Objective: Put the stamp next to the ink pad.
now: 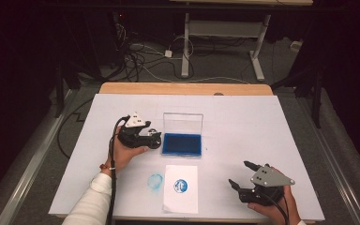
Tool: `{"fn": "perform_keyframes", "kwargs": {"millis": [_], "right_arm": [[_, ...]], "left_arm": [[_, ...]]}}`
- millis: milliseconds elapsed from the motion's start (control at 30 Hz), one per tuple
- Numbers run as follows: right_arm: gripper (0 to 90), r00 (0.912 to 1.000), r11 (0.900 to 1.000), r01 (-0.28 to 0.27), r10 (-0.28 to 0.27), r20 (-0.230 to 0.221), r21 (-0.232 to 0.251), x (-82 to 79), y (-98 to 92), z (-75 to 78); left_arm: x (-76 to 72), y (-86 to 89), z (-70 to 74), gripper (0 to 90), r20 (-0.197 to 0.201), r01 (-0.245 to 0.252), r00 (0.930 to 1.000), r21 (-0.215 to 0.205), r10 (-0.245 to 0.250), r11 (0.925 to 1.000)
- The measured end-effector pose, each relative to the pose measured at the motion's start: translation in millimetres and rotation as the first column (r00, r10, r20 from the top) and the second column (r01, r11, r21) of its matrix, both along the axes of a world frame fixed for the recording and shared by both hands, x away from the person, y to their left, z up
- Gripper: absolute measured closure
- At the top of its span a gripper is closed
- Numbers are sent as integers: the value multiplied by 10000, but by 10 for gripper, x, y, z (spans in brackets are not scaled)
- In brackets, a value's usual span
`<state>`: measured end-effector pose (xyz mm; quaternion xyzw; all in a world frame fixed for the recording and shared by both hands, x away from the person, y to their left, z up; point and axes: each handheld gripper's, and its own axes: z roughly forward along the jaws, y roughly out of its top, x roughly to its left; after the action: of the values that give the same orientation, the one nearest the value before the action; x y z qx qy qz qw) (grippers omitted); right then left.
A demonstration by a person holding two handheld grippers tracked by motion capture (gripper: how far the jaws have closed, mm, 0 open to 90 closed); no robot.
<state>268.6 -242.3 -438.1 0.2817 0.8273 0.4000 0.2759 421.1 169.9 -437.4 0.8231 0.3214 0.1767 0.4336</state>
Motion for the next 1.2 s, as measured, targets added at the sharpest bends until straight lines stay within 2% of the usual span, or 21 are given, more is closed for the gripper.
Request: {"fn": "perform_keyframes", "kwargs": {"millis": [100, 167, 233, 367, 767, 867, 1200], "right_arm": [[234, 10000, 10000, 2, -2, 24, -9, 4, 2, 0], [234, 10000, 10000, 17, -17, 40, -25, 4, 1, 1], [234, 10000, 10000, 16, -16, 30, -6, 2, 0, 2], [233, 10000, 10000, 3, -3, 79, -4, -1, -7, 7], [233, 9999, 10000, 13, -14, 148, 62, -17, -11, 17], [233, 9998, 10000, -24, 23, 192, 55, -20, -9, 20], [233, 9996, 9999, 15, -20, 295, 162, -28, -13, 35]], "left_arm": [[-28, -18, 29, 229, 220, 27, 9998, 56, -28, 10000], [-39, -16, 41, 184, 256, 40, 9997, -108, -38, 9999], [-46, -20, 48, 151, 333, -149, 9993, -114, 153, 9998], [-61, -13, 62, 149, 382, -149, 9991, -183, 156, 9997], [-115, -44, 95, 152, 625, -41, 9980, 78, 36, 10000], [-152, -65, 124, 152, 793, 42, 9968, 295, -65, 9996], [-316, -105, 252, 152, 1179, 306, 9924, 408, -352, 9987]]}}
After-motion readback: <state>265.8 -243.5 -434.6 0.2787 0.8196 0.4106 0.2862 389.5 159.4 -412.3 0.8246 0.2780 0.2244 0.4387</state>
